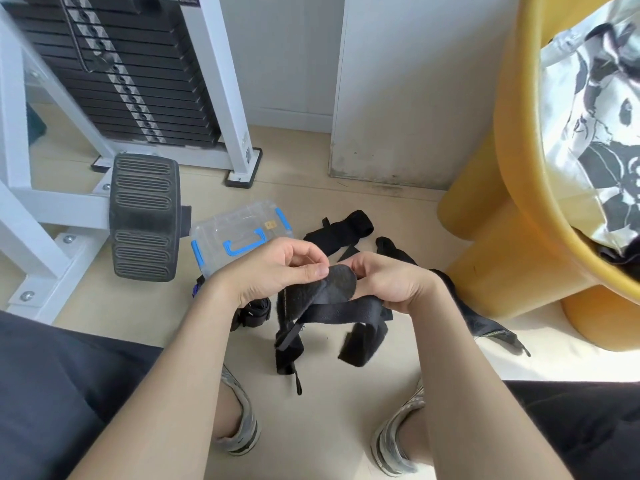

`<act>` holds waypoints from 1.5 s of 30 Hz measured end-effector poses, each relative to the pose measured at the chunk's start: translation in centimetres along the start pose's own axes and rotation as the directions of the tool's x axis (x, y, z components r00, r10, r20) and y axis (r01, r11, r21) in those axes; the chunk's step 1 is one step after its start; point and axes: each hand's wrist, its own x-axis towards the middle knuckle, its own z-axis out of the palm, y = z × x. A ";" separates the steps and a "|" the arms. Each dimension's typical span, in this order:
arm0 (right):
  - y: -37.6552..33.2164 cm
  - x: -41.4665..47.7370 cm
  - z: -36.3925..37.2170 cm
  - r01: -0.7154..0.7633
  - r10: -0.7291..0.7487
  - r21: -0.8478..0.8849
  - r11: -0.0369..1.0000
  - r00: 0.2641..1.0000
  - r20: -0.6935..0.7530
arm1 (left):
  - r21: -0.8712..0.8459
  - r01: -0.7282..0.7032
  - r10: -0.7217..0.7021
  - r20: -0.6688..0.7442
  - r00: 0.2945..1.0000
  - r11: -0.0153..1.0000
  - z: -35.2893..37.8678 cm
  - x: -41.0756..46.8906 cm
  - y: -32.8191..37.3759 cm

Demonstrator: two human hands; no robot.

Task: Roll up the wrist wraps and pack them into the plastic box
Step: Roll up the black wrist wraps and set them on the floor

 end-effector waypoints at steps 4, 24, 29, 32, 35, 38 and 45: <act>0.2 -0.2 -0.2 0.008 -0.009 0.084 0.996 1.000 0.018 | 0.022 -0.009 0.009 0.025 1.000 1.000 0.2 0.4 -0.2; -0.6 0.4 -0.2 -0.153 0.077 -0.343 0.927 0.971 -0.226 | 0.295 0.168 -0.216 0.140 0.966 0.941 -0.3 0.9 -1.3; 0.7 0.4 0.0 -0.198 0.106 -0.354 0.914 0.959 -0.261 | 0.173 0.223 -0.256 0.197 0.946 0.959 0.2 0.7 -1.6; 1.4 0.2 -0.1 -0.162 0.113 -0.182 0.970 0.960 -0.255 | 0.055 0.202 -0.209 0.220 0.953 0.978 0.4 0.6 -1.6; 1.5 0.3 -0.4 -0.150 0.110 -0.139 0.979 0.959 -0.260 | 0.061 0.155 -0.163 0.167 0.972 0.986 0.6 0.6 -1.6; 1.3 0.4 -0.7 -0.123 0.059 -0.195 0.973 0.950 -0.306 | 0.099 0.190 -0.201 0.106 0.974 0.977 0.6 0.7 -1.4; 2.7 1.9 -0.4 -0.166 -0.085 -0.500 0.850 0.893 -0.442 | 0.148 0.330 -0.332 -0.011 0.943 0.932 0.9 0.4 -1.4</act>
